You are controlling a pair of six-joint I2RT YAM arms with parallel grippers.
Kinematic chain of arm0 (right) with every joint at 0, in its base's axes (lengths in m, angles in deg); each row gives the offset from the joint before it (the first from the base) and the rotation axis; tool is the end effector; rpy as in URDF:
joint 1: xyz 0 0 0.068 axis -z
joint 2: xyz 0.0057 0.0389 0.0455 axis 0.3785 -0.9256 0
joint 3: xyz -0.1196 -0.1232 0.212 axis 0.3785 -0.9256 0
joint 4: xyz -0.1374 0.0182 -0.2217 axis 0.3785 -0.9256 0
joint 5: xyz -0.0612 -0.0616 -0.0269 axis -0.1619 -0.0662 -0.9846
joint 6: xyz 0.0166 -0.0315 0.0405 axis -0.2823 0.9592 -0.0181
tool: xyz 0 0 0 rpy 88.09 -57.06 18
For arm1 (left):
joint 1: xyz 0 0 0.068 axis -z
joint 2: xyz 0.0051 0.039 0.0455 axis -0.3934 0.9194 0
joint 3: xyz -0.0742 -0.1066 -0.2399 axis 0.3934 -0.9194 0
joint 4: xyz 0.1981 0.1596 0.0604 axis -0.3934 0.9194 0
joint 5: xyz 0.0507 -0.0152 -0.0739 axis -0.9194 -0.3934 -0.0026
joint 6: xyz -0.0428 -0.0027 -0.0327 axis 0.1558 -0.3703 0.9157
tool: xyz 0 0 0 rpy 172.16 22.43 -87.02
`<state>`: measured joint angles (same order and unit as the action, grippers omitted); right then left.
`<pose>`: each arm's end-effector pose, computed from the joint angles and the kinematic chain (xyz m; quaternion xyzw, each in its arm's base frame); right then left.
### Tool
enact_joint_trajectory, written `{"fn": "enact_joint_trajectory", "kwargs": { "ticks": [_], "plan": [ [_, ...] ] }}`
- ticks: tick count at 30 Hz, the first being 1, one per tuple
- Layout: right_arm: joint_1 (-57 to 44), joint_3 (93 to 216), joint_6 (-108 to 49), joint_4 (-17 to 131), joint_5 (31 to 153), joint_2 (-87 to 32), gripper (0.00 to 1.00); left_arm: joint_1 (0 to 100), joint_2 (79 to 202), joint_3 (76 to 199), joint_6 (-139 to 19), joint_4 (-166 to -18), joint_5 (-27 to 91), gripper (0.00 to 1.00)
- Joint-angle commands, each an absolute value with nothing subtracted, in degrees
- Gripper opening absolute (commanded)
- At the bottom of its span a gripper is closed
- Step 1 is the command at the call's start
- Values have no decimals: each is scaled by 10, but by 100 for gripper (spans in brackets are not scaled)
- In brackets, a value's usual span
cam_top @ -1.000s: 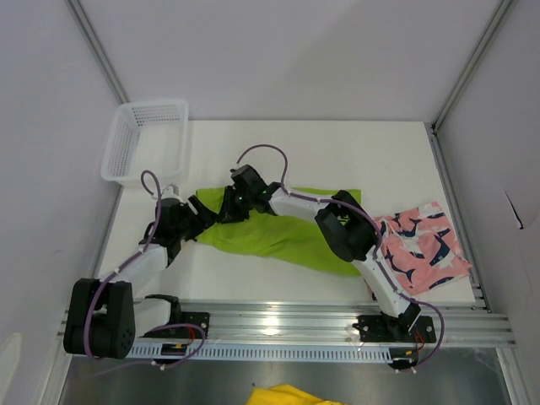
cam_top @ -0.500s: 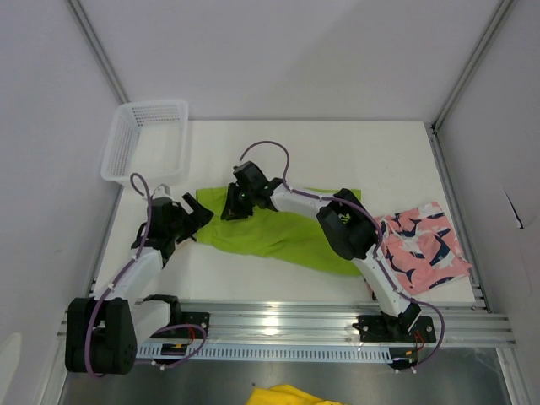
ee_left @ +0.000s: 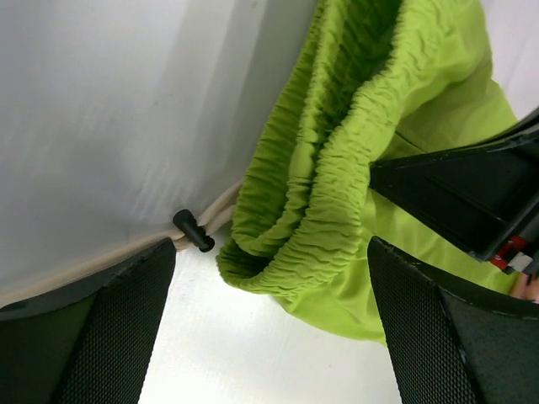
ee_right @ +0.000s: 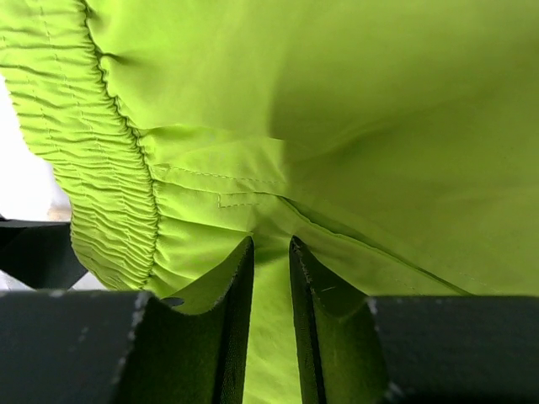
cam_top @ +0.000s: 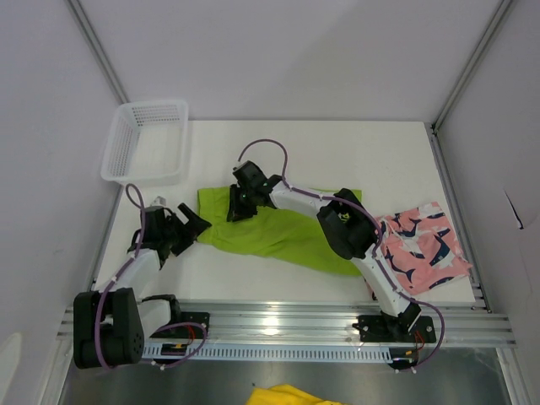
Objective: Fold and stack the shorts
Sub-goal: Fold the shorts
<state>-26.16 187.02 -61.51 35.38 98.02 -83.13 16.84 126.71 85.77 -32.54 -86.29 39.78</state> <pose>0.3416 0.3979 0.1473 -0.1204 0.9282 0.3122 0.1627 0.1952 0.0117 0.1544 -0.3004 0.8640 -0.2310 0.3316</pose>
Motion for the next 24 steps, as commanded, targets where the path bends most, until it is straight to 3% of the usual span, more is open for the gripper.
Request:
{"fn": "enact_joint_trajectory", "kwargs": {
  "ticks": [1, 10, 24],
  "plan": [
    [-257, 1865, -568, 269, 944, -841, 27, 163, 1283, 845, -322, -883, 457, 98],
    [-258, 1869, -566, 275, 958, -853, 28, 163, 1284, 810, -288, -941, 501, 98],
    [-275, 1874, -538, 258, 969, -859, 28, 163, 1437, 778, -208, -1186, 519, 96]
  ]
}}
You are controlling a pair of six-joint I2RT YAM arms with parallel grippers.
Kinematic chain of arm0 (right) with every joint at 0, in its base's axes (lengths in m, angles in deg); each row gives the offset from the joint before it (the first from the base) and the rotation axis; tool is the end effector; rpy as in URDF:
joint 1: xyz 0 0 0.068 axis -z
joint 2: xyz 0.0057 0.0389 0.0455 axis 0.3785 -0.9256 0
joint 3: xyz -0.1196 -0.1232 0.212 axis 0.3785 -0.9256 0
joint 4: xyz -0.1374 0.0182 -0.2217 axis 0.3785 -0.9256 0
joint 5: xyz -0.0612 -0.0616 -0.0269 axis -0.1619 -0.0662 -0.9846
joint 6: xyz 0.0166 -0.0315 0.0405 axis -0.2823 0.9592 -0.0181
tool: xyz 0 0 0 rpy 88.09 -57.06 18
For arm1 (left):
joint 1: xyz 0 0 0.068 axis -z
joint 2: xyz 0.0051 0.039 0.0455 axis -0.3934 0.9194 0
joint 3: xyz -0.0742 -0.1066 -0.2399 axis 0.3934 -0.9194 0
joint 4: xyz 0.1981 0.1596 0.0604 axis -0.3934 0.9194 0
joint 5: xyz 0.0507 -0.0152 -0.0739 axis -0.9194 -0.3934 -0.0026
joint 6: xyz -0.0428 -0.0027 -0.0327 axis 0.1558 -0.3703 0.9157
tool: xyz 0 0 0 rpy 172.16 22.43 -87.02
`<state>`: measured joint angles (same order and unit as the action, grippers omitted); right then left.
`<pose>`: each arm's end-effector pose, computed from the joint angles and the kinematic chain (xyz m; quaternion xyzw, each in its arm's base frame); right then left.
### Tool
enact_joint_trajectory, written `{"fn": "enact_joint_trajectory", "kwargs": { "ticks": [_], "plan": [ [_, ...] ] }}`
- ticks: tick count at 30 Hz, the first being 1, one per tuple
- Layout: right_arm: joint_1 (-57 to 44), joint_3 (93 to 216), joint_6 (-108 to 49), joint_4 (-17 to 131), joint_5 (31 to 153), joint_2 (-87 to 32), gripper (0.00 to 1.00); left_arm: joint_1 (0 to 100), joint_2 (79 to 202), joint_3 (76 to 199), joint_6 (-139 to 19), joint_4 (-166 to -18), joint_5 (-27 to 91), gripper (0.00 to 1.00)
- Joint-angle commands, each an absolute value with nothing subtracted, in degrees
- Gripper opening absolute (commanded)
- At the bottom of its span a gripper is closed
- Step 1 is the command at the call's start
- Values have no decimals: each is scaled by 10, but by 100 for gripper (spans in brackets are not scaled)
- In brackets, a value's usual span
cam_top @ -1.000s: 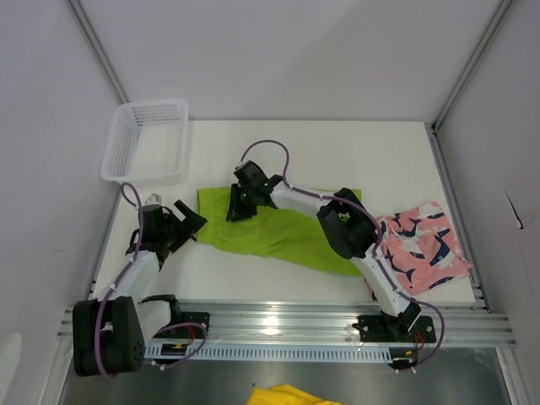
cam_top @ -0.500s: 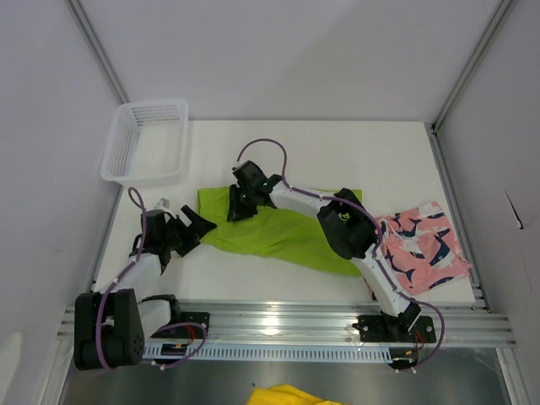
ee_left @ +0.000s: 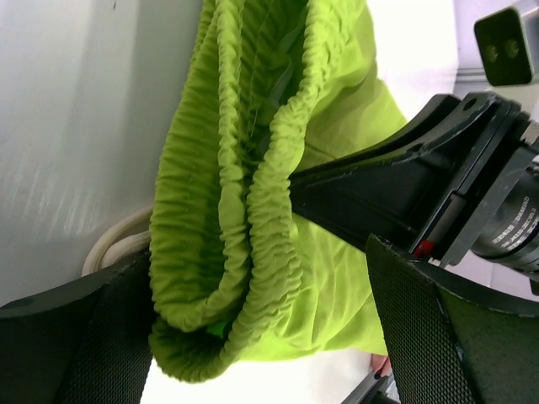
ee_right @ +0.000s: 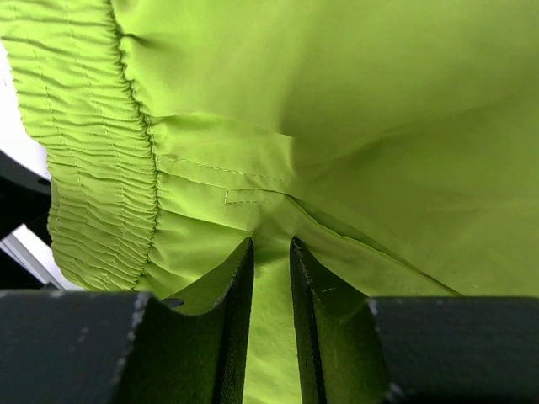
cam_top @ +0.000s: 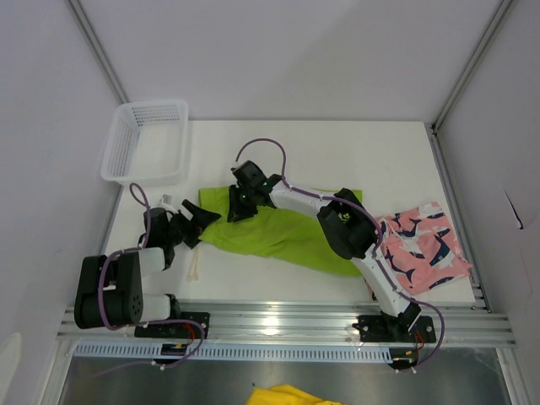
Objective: Fold and stack the shorts
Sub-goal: Fold the shorts
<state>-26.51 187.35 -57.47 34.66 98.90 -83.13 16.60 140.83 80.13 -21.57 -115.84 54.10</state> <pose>0.3386 0.4001 0.1484 -0.1581 0.9229 0.3099 0.1652 0.2132 0.0063 0.1253 -0.2963 0.8110 -0.3808 0.3308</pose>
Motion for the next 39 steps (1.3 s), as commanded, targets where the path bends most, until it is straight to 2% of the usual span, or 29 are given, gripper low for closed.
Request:
{"fn": "enact_joint_trajectory", "kwargs": {
  "ticks": [1, 6, 14, 17, 18, 23, 26, 27, 33, 39],
  "plan": [
    [-276, 1873, -534, 257, 969, -861, 27, 163, 1446, 779, -208, -1191, 516, 96],
    [-280, 1852, -529, 276, 992, -857, 27, 163, 1474, 786, -204, -1244, 508, 95],
    [-281, 1831, -521, 300, 1012, -844, 27, 163, 1510, 813, -217, -1259, 527, 81],
    [-282, 1822, -520, 311, 1021, -840, 27, 162, 1516, 819, -219, -1256, 530, 72],
    [-282, 1817, -521, 315, 1023, -839, 27, 161, 1517, 820, -219, -1257, 530, 64],
    [-285, 1802, -524, 337, 1037, -829, 27, 161, 1515, 820, -224, -1259, 528, 41],
    [-283, 1787, -531, 353, 1031, -810, 28, 162, 1502, 821, -235, -1251, 531, 16],
    [-282, 1778, -535, 362, 1024, -800, 30, 162, 1497, 824, -238, -1246, 530, 0],
    [-258, 1669, -568, 433, 995, -671, 33, 163, 1402, 833, -272, -1134, 479, 0],
    [-222, 1605, -581, 421, 1022, -580, 38, 169, 1274, 875, -316, -981, 402, 0]
  ]
}}
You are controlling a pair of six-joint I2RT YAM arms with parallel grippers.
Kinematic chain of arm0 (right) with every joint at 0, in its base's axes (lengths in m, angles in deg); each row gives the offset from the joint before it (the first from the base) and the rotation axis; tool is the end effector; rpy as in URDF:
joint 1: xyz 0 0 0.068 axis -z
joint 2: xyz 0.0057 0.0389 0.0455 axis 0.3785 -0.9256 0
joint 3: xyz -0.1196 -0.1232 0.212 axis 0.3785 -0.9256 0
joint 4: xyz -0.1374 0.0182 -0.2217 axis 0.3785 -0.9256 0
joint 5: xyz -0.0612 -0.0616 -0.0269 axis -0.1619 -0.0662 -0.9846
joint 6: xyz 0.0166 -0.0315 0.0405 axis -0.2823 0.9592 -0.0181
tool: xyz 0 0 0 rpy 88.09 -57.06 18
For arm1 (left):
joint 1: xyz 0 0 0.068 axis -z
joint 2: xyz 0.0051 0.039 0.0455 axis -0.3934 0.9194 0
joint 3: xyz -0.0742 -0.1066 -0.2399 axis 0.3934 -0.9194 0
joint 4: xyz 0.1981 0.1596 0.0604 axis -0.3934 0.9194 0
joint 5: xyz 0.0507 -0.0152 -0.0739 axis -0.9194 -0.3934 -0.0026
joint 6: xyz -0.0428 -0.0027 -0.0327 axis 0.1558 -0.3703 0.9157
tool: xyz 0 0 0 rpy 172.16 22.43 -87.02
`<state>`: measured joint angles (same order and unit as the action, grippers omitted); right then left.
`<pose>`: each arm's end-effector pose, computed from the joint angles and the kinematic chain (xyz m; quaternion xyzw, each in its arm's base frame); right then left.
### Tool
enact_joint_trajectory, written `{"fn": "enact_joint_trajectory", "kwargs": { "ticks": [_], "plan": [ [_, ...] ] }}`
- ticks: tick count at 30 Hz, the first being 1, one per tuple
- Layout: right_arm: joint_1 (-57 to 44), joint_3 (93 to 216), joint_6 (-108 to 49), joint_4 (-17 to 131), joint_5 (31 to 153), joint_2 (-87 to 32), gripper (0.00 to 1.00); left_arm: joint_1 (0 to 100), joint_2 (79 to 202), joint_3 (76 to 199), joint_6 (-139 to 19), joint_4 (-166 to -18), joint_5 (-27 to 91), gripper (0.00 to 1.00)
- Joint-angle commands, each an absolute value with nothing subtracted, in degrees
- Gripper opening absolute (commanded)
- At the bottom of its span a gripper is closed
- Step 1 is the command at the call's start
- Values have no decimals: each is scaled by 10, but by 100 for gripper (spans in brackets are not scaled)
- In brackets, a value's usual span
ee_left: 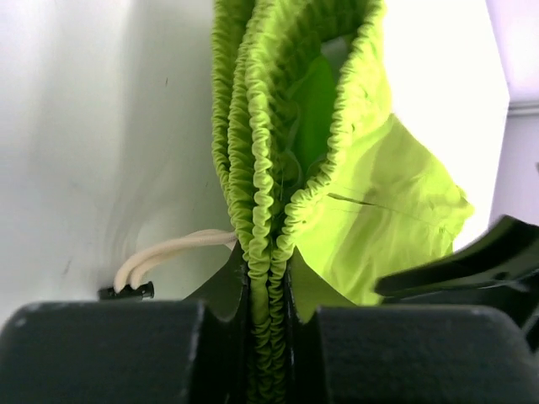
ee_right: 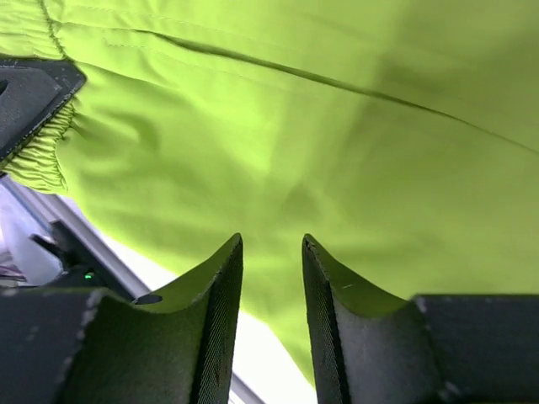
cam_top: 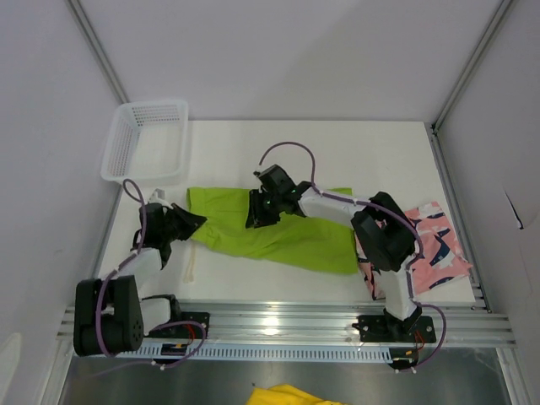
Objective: Fold and stack the shorts
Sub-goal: Fold the shorts
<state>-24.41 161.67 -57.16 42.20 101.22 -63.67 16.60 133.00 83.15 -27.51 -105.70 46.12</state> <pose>0.2985 0.3317 0.1776 -0.1511 0.9179 0.3267 0.1672 0.2126 0.0107 0.1496 -0.2861 0.8225 -0.3098 0.3815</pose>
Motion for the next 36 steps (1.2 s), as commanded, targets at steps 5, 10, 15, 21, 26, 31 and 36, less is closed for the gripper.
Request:
{"fn": "enact_joint_trajectory", "kwargs": {
  "ticks": [5, 10, 15, 21, 26, 31, 36],
  "plan": [
    [-202, 1565, -573, 389, 1106, -574, 40, 182, 1230, 920, -347, -904, 370, 0],
    [-190, 1596, -541, 341, 1189, -635, 39, 217, 1233, 958, -358, -865, 349, 0],
    [-179, 1647, -533, 331, 1297, -713, 39, 268, 1261, 1009, -375, -826, 312, 0],
    [-178, 1708, -559, 319, 1417, -848, 29, 286, 1272, 1041, -389, -810, 298, 0],
    [-183, 1677, -594, 374, 1442, -861, 28, 305, 1270, 1049, -401, -814, 298, 0],
    [-192, 1592, -724, 532, 1452, -840, 20, 372, 1265, 1102, -422, -778, 243, 0],
    [-214, 1579, -812, 623, 1445, -842, 9, 458, 1257, 1177, -458, -722, 171, 0]
  ]
}}
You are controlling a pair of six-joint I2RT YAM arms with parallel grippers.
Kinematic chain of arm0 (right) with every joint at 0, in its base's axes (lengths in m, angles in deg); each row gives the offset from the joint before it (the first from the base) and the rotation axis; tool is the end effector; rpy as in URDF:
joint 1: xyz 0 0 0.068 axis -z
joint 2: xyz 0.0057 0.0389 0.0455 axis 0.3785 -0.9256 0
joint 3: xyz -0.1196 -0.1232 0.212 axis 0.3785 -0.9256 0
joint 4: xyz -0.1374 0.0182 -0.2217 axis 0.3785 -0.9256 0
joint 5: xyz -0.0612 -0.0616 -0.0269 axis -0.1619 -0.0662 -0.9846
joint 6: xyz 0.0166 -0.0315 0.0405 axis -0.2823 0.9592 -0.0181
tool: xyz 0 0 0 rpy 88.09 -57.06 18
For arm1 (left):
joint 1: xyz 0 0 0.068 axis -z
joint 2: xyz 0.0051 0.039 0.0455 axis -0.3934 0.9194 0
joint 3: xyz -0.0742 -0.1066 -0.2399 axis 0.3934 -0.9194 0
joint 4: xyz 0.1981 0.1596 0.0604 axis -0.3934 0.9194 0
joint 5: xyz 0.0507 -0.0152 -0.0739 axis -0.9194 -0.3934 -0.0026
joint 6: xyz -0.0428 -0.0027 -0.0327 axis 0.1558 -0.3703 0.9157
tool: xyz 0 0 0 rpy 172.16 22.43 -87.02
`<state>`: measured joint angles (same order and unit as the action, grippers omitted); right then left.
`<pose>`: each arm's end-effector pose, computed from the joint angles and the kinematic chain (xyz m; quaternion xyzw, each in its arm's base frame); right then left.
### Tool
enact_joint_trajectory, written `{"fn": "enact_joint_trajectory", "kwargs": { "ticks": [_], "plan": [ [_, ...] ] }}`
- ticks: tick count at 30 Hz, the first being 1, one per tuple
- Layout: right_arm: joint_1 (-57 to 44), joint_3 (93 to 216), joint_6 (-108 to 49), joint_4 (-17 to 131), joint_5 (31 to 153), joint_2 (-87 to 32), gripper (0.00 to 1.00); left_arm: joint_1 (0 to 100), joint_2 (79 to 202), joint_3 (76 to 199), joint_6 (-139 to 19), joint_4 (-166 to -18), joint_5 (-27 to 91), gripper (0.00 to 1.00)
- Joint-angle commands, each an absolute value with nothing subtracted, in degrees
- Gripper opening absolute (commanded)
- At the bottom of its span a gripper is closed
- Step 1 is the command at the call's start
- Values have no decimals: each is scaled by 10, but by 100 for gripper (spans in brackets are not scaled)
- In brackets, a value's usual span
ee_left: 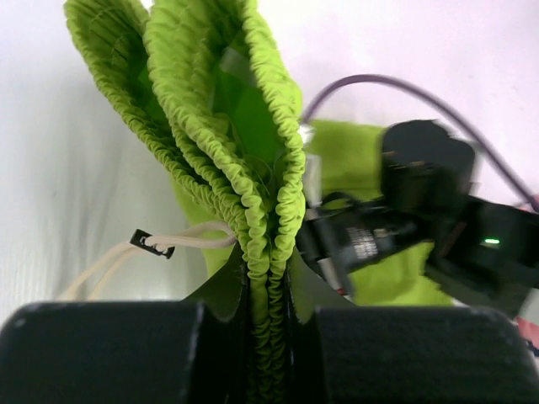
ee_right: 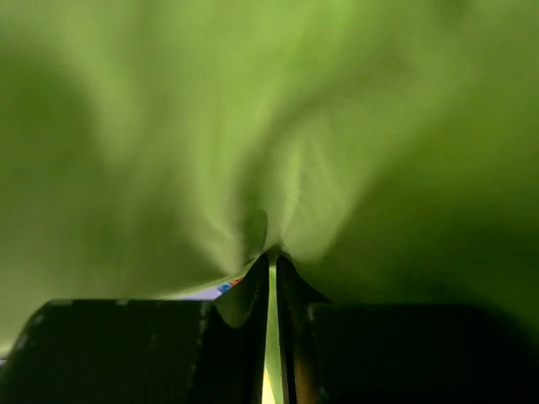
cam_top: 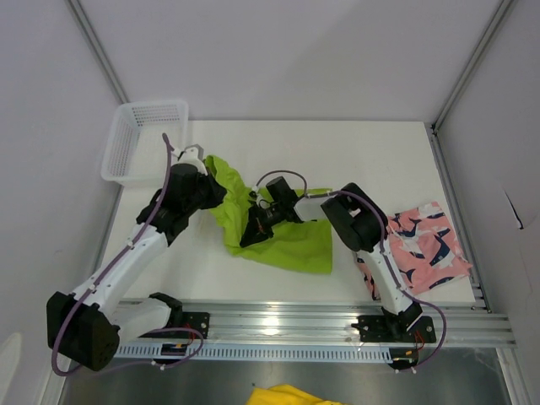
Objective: Fold and stack the shorts
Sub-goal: Fold the shorts
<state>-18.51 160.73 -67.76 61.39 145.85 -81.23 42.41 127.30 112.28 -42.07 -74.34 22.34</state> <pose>0.3287 0.3248 0.0739 0.1501 -0.8102 -0.5564 0.1074 0.2292 -0.0792 0.2856 -0.0817 0.8644 -0.1944 0.4564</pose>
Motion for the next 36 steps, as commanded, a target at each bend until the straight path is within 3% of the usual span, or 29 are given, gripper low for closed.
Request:
{"fn": "enact_joint_trajectory", "kwargs": {
  "ticks": [1, 5, 13, 17, 22, 27, 36],
  "plan": [
    [-219, 1579, -840, 648, 1442, -842, 9, 467, 1259, 1203, -465, -705, 167, 0],
    [-237, 1569, -939, 744, 1430, -846, 0, 518, 1272, 1250, -496, -663, 163, 1],
    [-257, 1566, -1135, 991, 1423, -888, 0, 598, 1295, 1294, -547, -610, 107, 4],
    [-254, 1567, -1157, 1010, 1414, -883, 0, 633, 1297, 1292, -558, -604, 80, 4],
    [-243, 1581, -1079, 900, 1402, -850, 0, 690, 1290, 1279, -564, -594, 30, 4],
    [-228, 1651, -865, 544, 1321, -795, 4, 737, 1297, 1276, -569, -575, -46, 2],
    [-172, 1636, -769, 426, 1245, -691, 23, 755, 1306, 1276, -567, -557, -109, 0]
  ]
}}
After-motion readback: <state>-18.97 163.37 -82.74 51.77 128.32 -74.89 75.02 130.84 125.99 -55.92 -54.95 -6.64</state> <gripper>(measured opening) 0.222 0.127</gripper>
